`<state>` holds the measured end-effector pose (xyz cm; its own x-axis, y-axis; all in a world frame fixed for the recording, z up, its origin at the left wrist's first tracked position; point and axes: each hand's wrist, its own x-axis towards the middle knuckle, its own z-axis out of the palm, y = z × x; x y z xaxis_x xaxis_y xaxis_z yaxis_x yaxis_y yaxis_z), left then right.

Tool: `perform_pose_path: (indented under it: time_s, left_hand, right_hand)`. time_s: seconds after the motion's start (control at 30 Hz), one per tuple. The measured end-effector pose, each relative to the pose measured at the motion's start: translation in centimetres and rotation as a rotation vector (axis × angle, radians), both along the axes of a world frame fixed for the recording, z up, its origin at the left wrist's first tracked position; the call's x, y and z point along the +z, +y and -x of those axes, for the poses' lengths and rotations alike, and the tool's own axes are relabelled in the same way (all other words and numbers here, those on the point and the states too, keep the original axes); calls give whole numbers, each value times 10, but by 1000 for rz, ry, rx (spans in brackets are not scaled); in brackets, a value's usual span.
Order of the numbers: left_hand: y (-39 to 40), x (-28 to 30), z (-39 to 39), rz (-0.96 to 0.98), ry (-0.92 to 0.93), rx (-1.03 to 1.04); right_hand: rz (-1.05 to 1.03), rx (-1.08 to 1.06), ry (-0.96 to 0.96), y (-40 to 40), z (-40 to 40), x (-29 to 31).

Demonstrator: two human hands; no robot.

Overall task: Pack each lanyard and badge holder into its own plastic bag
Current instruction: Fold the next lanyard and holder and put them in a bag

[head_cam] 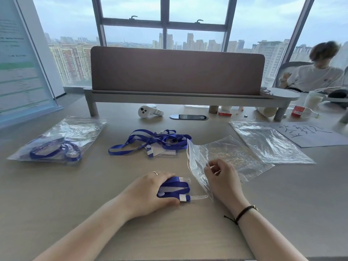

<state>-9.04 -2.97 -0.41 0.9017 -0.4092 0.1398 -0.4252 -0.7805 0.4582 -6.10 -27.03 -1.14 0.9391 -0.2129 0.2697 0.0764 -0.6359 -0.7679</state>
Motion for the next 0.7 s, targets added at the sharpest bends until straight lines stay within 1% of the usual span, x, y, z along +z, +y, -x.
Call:
perform_pose_path:
  time_s: [0.07,0.17,0.23,0.3,0.33,0.4,0.53,0.57,0.7]
  left_hand:
    - [-3,1,2,-130,-68,-44]
    - [-11,2,2,-426,-162,-72]
    - [-16,2,2,-522,-172,-75]
    - [-21,4,3,-562,-185,-69]
    - [-23,6,4,-551,-175,-57]
    - [-26,15,7,-471,-88,-2]
    - [-22,22,1,-212,103,93]
    - [-20,22,-3,-179,141,110]
    - [-20,31,-15,-179,273,168]
  right_hand:
    - [11,0,4,0,0,-1]
    - [15,1,1,0,-1,-1]
    - [5,1,-5,-1,0,-1]
    - [-2,1,-7,-2,0,-1]
    - [-5,1,-9,-2,1,-1]
    - [-10,4,-12,-3,1,-1]
    - [-17,8,8,-2,2,0]
    - [-14,10,8,-2,2,0]
    - [-9,16,14,-2,2,0]
